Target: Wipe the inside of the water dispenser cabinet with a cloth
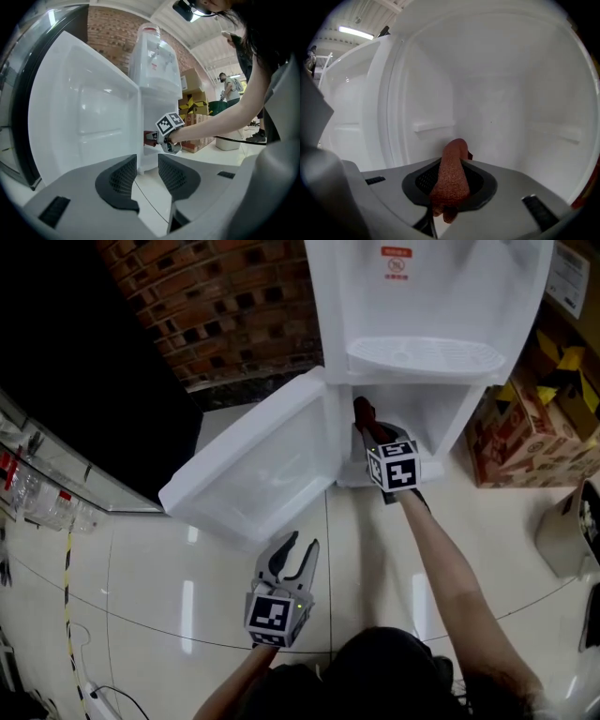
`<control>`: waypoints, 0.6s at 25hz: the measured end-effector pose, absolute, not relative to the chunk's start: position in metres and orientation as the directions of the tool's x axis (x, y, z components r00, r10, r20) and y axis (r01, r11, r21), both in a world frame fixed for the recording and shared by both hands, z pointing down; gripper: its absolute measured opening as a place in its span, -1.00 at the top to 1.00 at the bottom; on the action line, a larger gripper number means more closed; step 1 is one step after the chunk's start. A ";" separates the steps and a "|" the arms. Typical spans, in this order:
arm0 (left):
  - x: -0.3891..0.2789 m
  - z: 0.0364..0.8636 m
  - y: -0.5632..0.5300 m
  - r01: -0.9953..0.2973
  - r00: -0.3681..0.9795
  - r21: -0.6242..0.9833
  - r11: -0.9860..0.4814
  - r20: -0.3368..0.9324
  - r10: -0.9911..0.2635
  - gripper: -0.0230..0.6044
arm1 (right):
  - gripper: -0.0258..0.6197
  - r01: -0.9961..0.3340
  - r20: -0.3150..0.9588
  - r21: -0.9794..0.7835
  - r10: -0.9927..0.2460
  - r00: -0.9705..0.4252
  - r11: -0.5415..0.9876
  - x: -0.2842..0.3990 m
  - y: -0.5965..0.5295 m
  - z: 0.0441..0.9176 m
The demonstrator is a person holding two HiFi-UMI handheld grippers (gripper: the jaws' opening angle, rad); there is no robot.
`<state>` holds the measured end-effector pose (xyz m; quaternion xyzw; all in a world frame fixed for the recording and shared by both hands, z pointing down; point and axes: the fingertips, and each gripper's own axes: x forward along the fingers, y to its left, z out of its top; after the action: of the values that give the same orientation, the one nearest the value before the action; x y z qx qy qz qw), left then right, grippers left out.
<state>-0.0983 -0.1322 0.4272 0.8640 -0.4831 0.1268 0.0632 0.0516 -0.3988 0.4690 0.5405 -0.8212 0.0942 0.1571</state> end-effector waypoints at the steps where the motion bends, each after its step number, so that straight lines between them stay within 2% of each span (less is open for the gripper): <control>1: -0.098 0.428 -0.133 -0.851 0.499 -0.013 -0.524 0.285 -0.818 0.54 | 0.66 -0.916 0.371 0.008 -0.852 -0.370 0.402 0.049 -0.402 0.474; 8: -0.086 0.441 -0.135 -0.836 0.520 -0.002 -0.548 0.314 -0.794 0.54 | 0.66 -0.893 0.440 0.033 -0.809 -0.390 0.448 0.048 -0.406 0.507; 15: -0.089 0.453 -0.135 -0.843 0.511 0.013 -0.538 0.336 -0.792 0.54 | 0.66 -0.950 0.471 0.050 -0.846 -0.250 0.309 0.119 -0.410 0.517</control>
<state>-0.0894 -0.1348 0.4528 0.8647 -0.4726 0.1463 0.0873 0.1195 -0.4103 0.5174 0.5750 -0.7809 0.1229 0.2108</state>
